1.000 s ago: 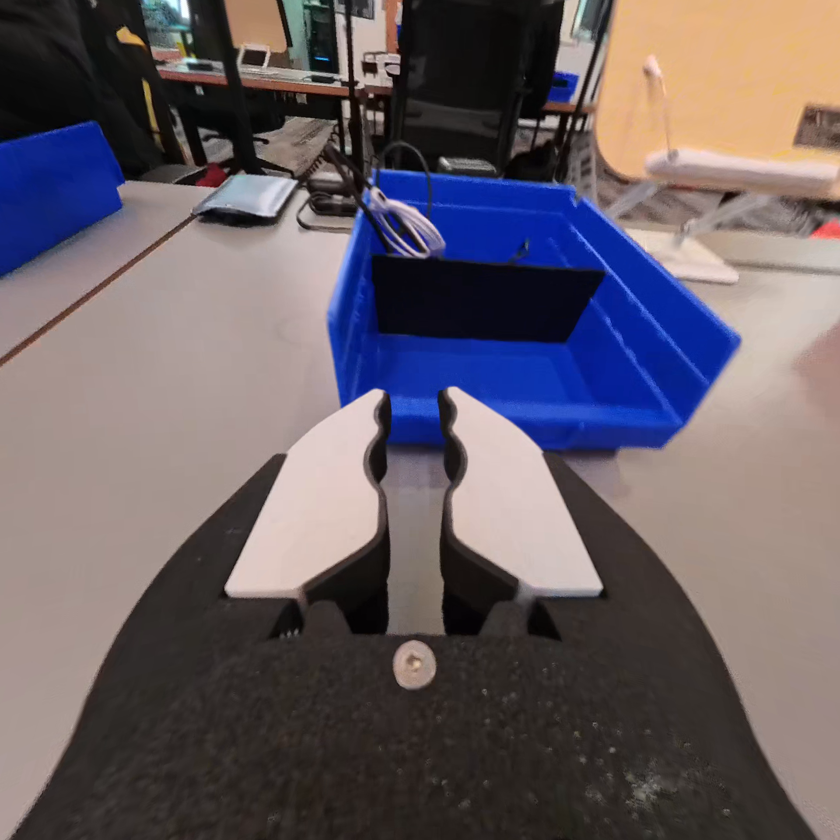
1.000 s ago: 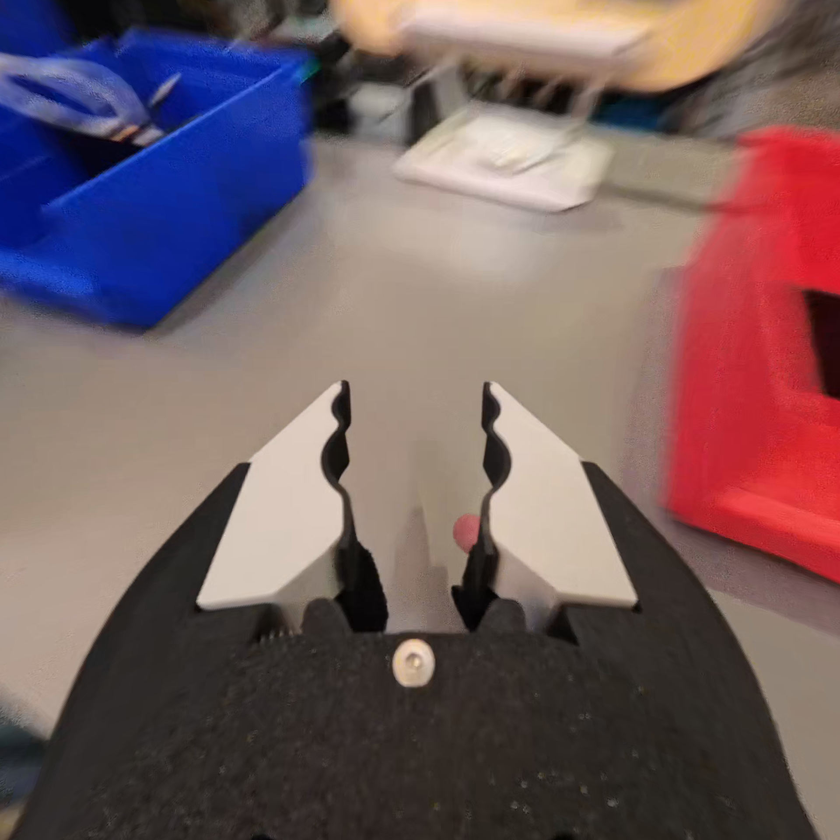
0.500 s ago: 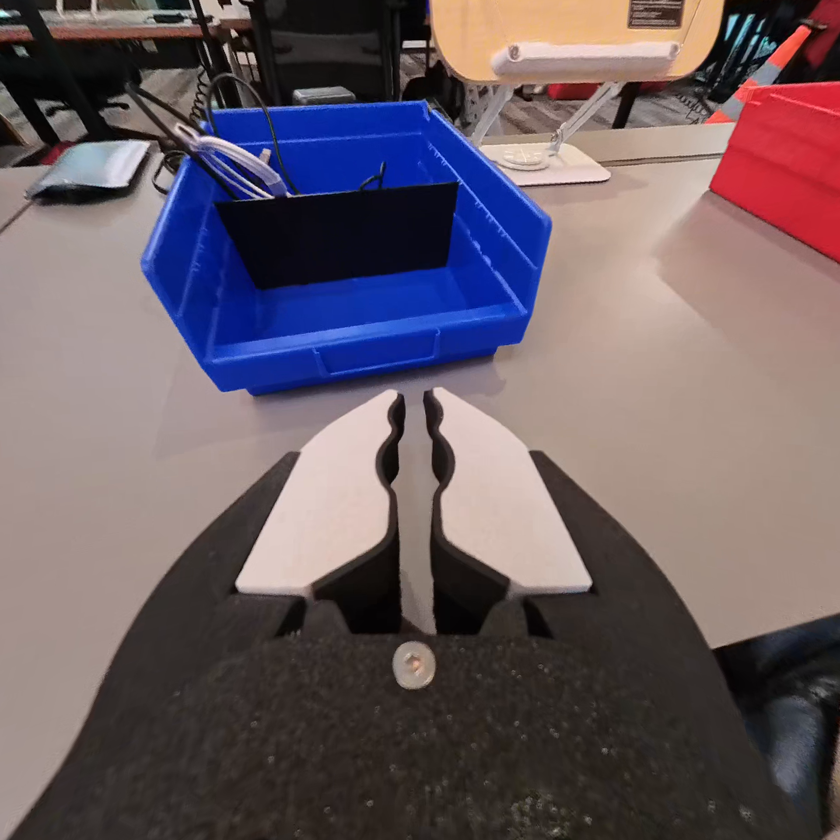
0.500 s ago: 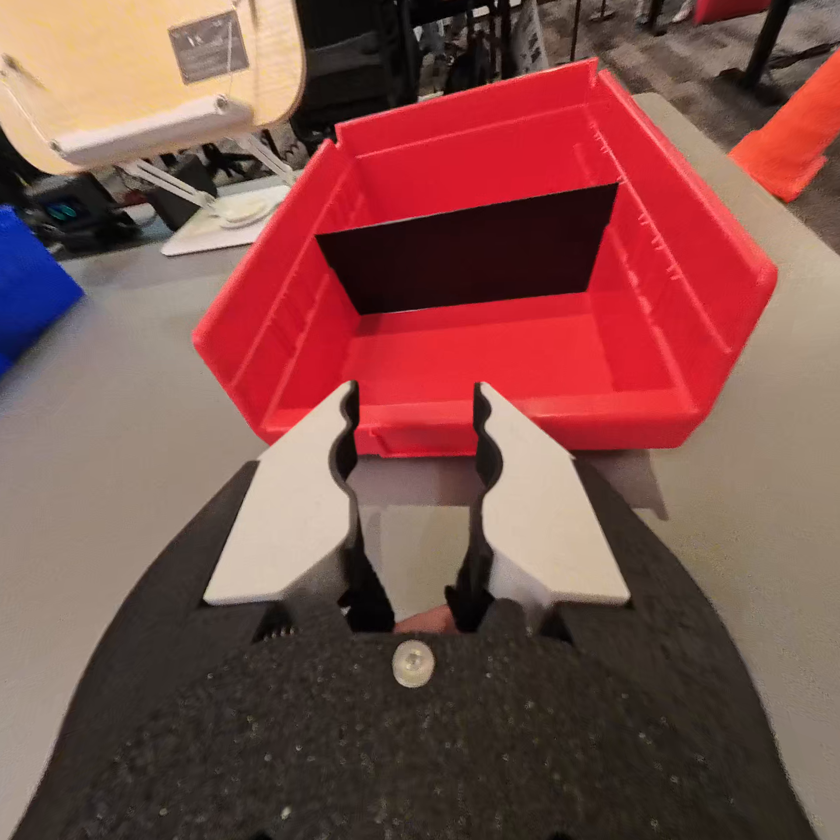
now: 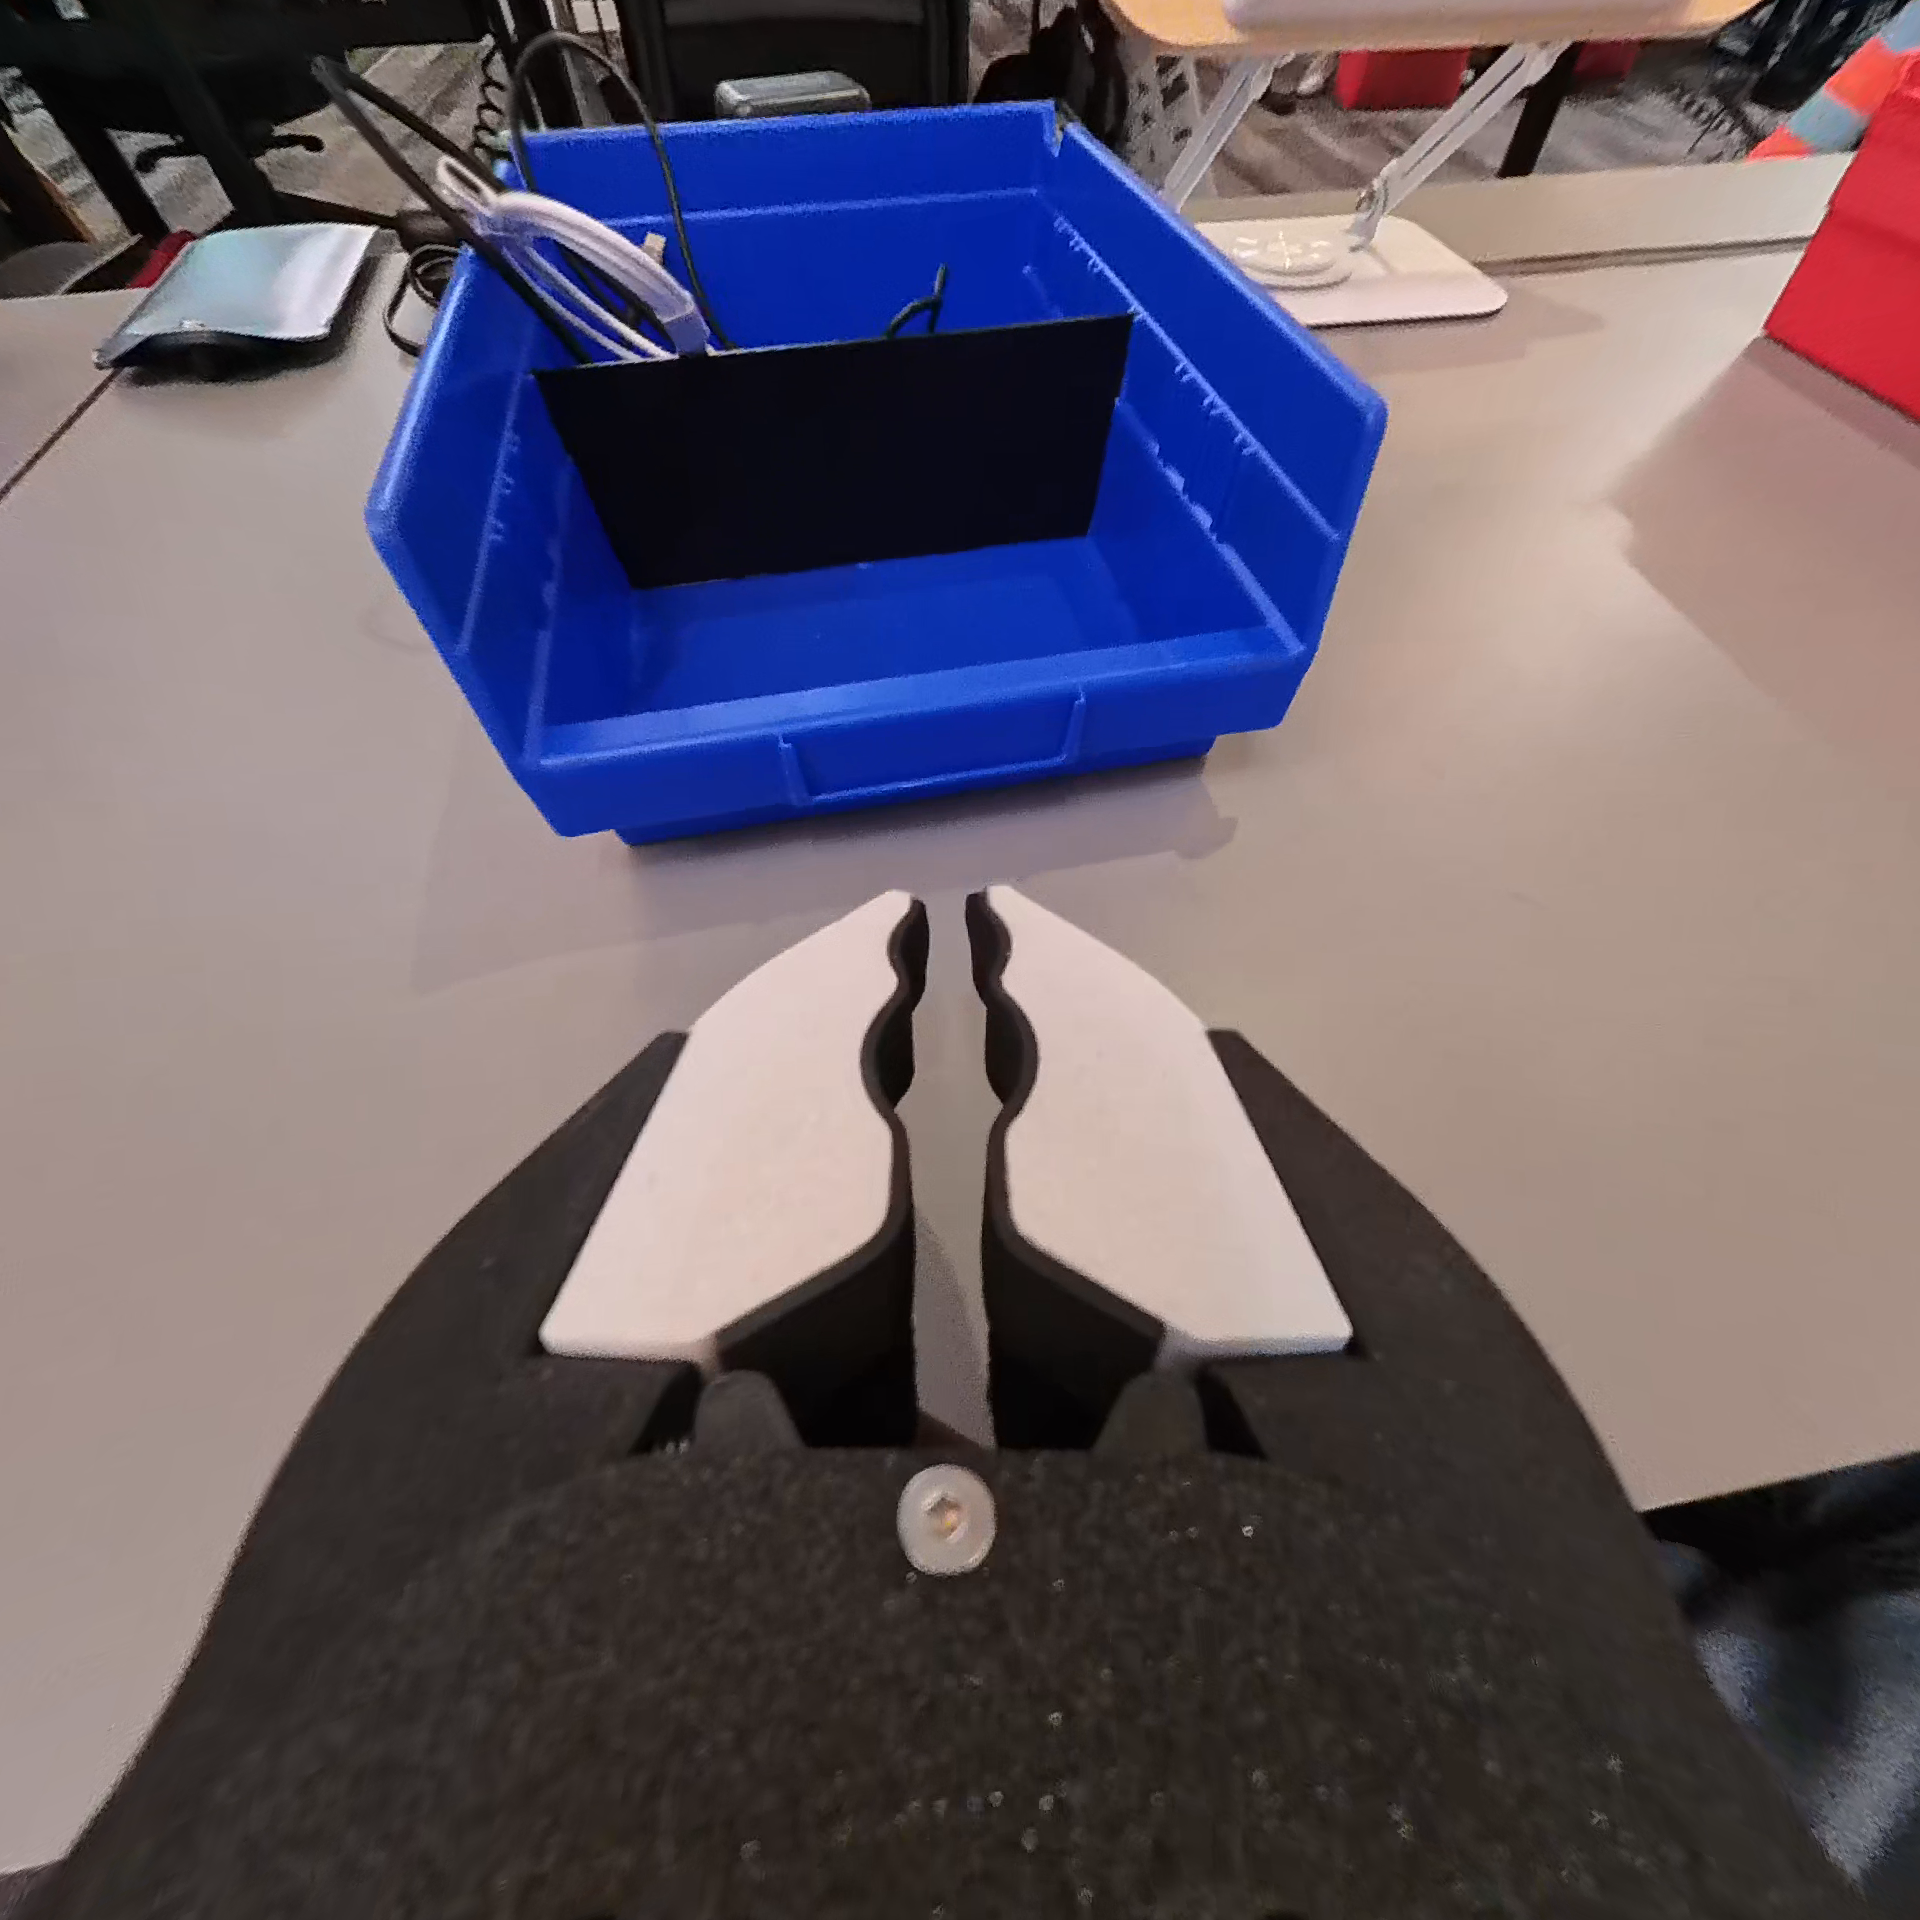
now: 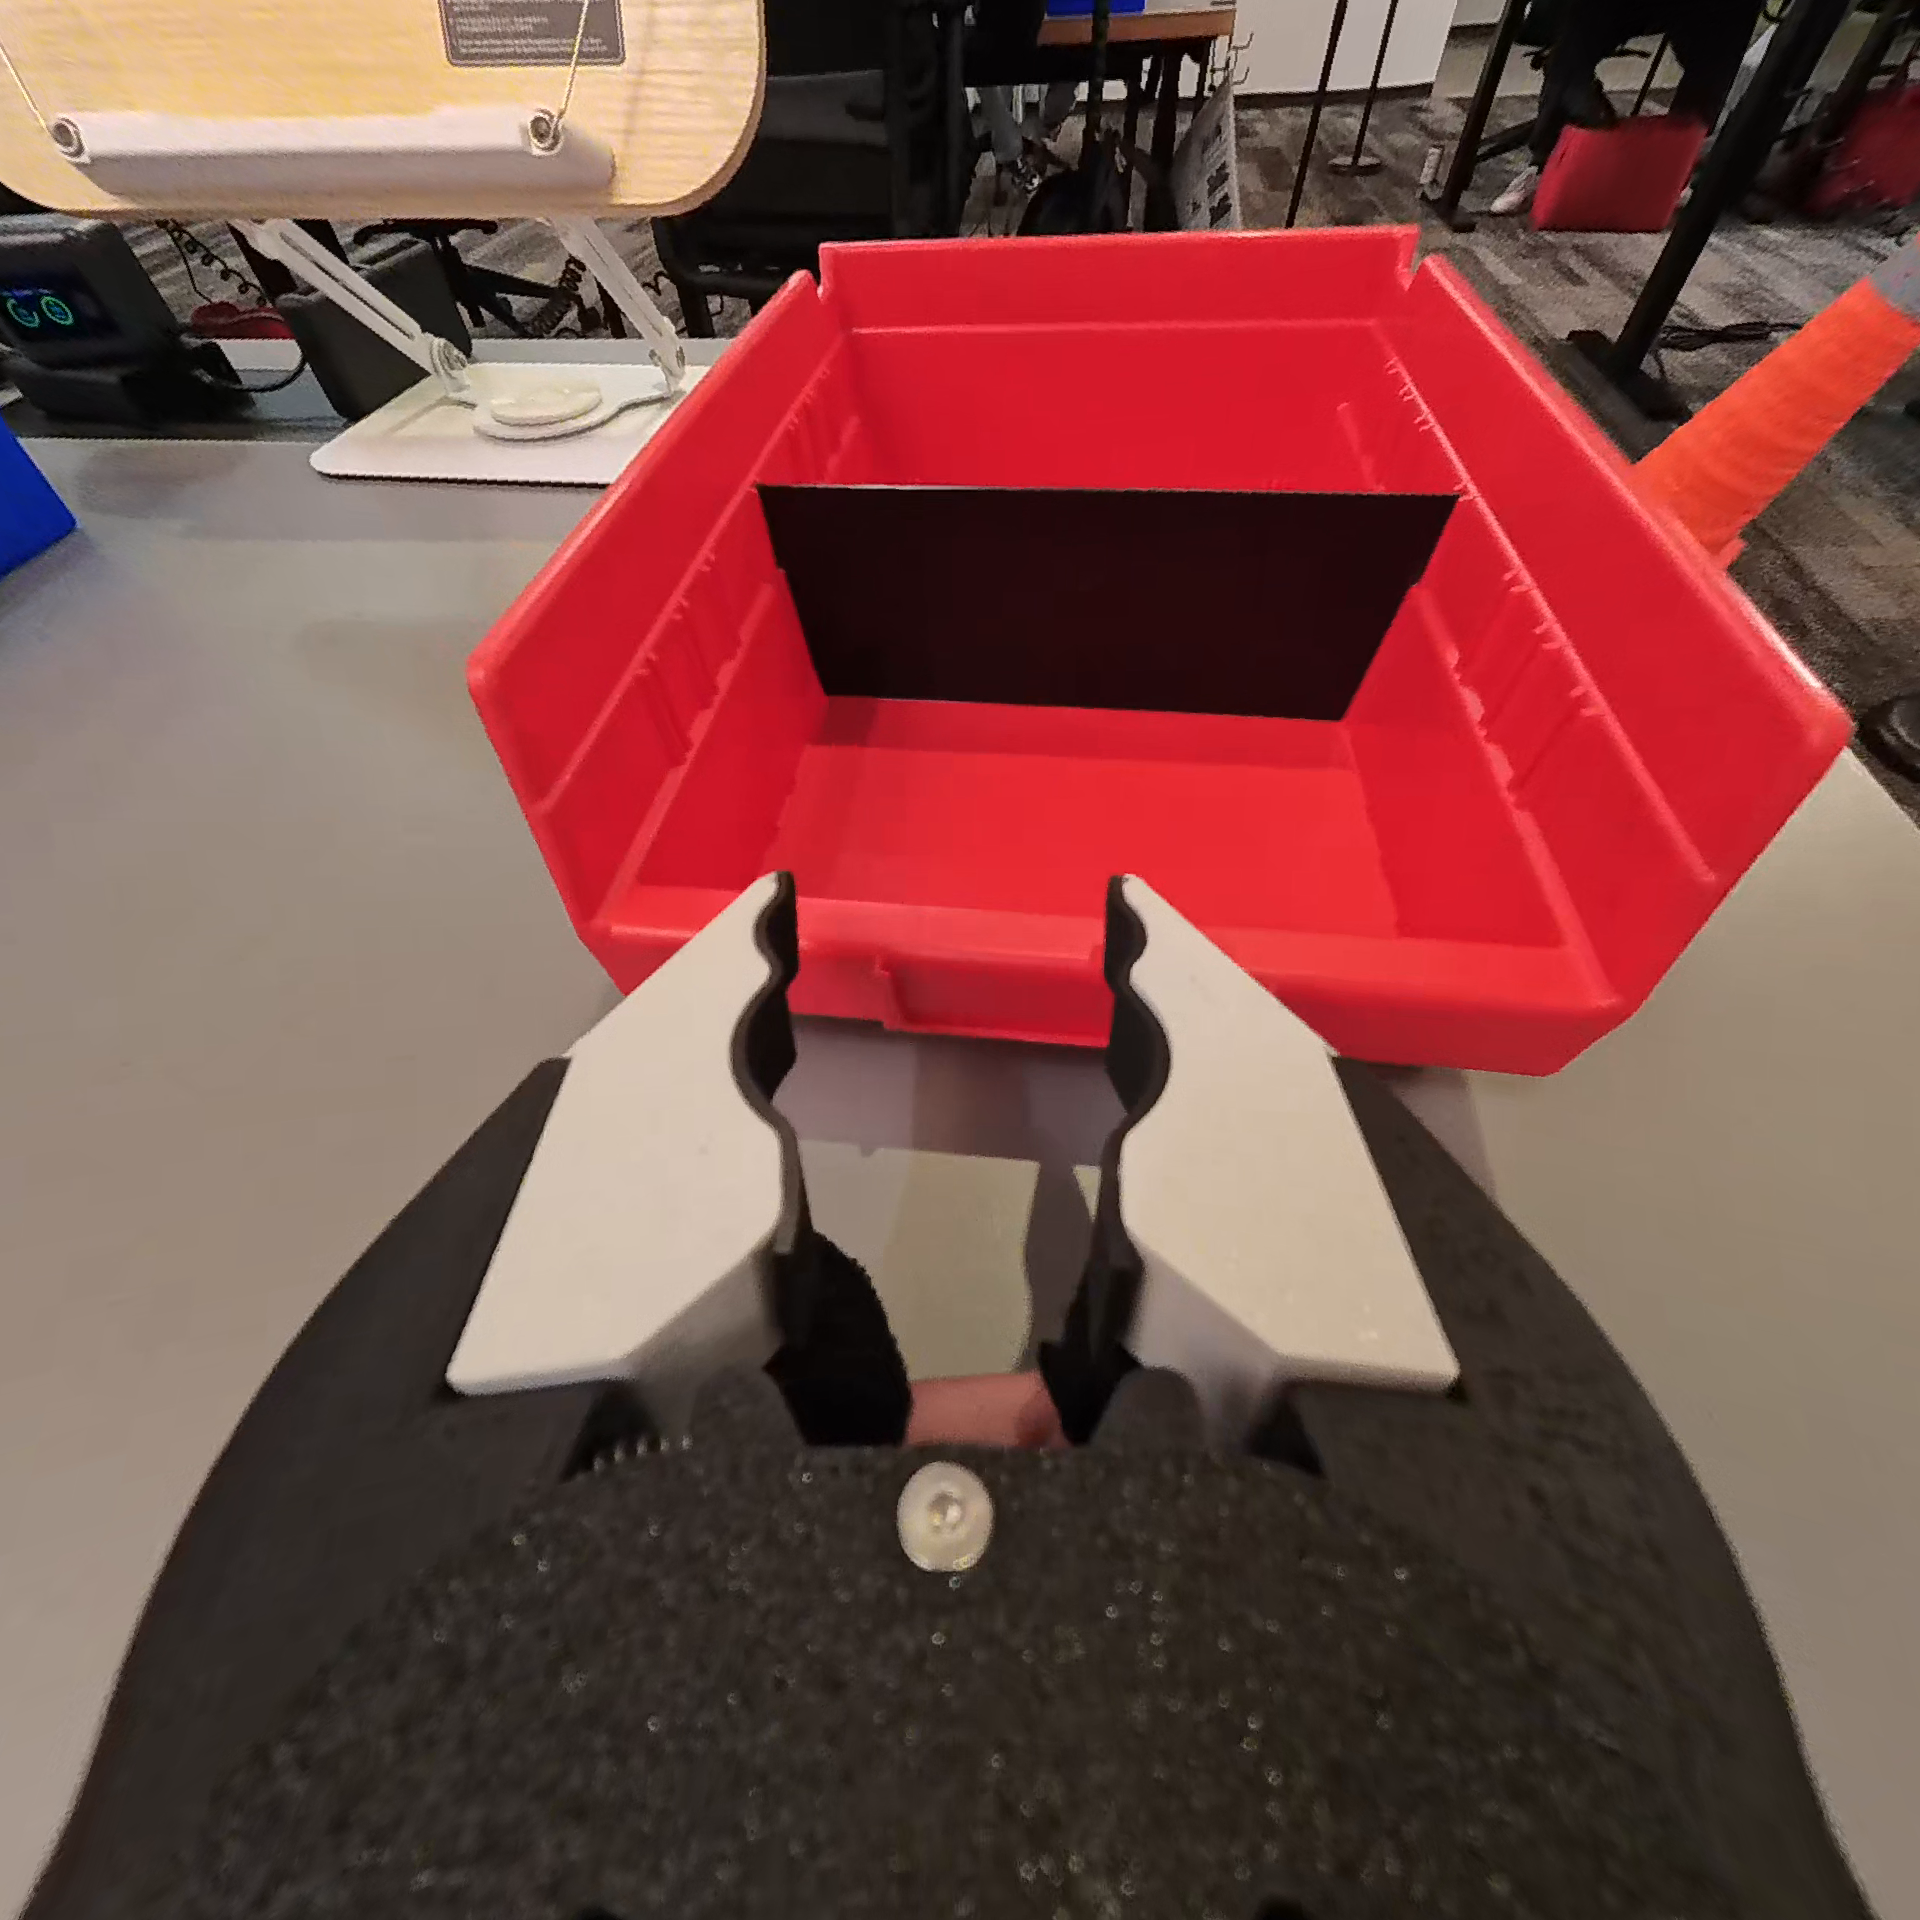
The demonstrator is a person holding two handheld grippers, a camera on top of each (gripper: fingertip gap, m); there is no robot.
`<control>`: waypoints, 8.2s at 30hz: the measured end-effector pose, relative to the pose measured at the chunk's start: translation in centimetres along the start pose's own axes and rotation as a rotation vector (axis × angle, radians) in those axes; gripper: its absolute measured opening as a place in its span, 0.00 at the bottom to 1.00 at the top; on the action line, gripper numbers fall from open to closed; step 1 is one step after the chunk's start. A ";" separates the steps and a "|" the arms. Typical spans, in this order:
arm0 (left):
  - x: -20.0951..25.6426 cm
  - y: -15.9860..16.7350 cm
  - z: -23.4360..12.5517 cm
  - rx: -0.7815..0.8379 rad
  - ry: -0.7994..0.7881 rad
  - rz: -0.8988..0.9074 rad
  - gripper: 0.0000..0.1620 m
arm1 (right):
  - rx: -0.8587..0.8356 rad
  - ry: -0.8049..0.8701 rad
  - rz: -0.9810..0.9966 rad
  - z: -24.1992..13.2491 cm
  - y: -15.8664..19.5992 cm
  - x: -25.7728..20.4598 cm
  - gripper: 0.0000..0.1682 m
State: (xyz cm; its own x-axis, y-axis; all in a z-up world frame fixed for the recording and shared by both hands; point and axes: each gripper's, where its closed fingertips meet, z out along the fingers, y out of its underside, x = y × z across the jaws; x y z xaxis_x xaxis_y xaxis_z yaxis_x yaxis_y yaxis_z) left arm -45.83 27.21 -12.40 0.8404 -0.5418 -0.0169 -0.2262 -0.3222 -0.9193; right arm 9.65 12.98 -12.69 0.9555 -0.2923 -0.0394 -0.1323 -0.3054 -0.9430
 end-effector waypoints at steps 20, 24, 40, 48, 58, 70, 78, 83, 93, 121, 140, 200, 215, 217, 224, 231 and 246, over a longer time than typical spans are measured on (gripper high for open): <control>1.7 -1.5 -1.5 0.089 0.054 0.025 0.06 | 0.007 -0.447 -0.136 -2.9 0.7 -18.5 0.41; 3.2 -1.2 -1.0 0.073 0.118 0.074 0.09 | -0.014 -0.510 -0.182 -2.7 1.7 -20.5 0.41; 14.6 -0.7 -0.8 -0.001 0.709 -0.068 0.16 | 0.026 -0.570 -0.028 -1.7 0.6 -19.5 0.41; 19.8 -3.6 -2.8 -0.051 1.033 -0.062 0.20 | 0.056 -0.560 0.060 -1.2 -0.3 -17.9 0.41; 5.7 -15.8 9.1 -0.351 0.707 0.460 0.17 | 0.039 -0.598 0.064 -1.5 0.1 -18.5 0.41; -6.4 -9.3 28.3 -1.099 0.091 0.634 0.31 | 0.026 -0.577 0.119 -1.9 0.3 -17.0 0.41; -6.5 -6.0 27.4 -1.274 0.102 0.595 0.15 | 0.011 -0.584 0.123 -2.6 0.8 -16.8 0.41; -7.3 -5.6 27.4 -1.261 0.131 0.641 0.14 | -0.003 -0.601 0.122 -2.8 1.0 -17.2 0.41; -7.4 -9.0 27.4 -0.952 0.045 0.915 0.14 | -0.006 -0.591 0.097 -3.0 1.2 -17.5 0.41; 20.3 -35.3 3.0 0.080 1.020 0.184 0.05 | 0.282 -0.670 -0.113 -6.7 -8.0 -22.2 0.35; 27.7 -20.7 3.7 -0.187 1.350 -0.736 0.04 | 0.479 -0.584 -0.537 -6.4 -13.6 -24.5 0.24; 25.6 -0.4 11.2 -0.486 0.789 0.189 0.13 | -0.026 -0.611 -0.566 -0.2 0.7 -28.6 0.14; 25.6 -1.5 10.3 -0.474 0.777 0.191 0.13 | 0.065 -0.457 -0.703 -0.1 0.4 -28.9 0.05; 25.6 -1.5 10.3 -0.469 0.771 0.214 0.13 | 0.070 -0.468 -0.689 -0.1 0.4 -28.9 0.05; 25.2 -2.1 10.5 -0.466 0.759 0.180 0.13 | 0.096 -0.439 -0.711 -0.2 0.1 -28.9 0.02; 25.5 -1.6 10.4 -0.464 0.745 0.245 0.13 | 0.096 -0.409 -0.744 -0.5 0.6 -28.5 0.02; 27.7 -1.0 10.1 -0.481 0.814 0.249 0.13 | 0.062 -0.356 -0.725 -1.7 1.2 -26.6 0.01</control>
State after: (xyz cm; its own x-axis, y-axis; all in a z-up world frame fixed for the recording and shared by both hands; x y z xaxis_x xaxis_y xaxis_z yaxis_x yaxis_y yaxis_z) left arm -17.34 20.36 -15.93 0.1846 -0.9495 0.2538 -0.6799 -0.3098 -0.6646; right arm -16.41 18.90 -12.24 0.8259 0.2682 0.4960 0.5572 -0.2542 -0.7905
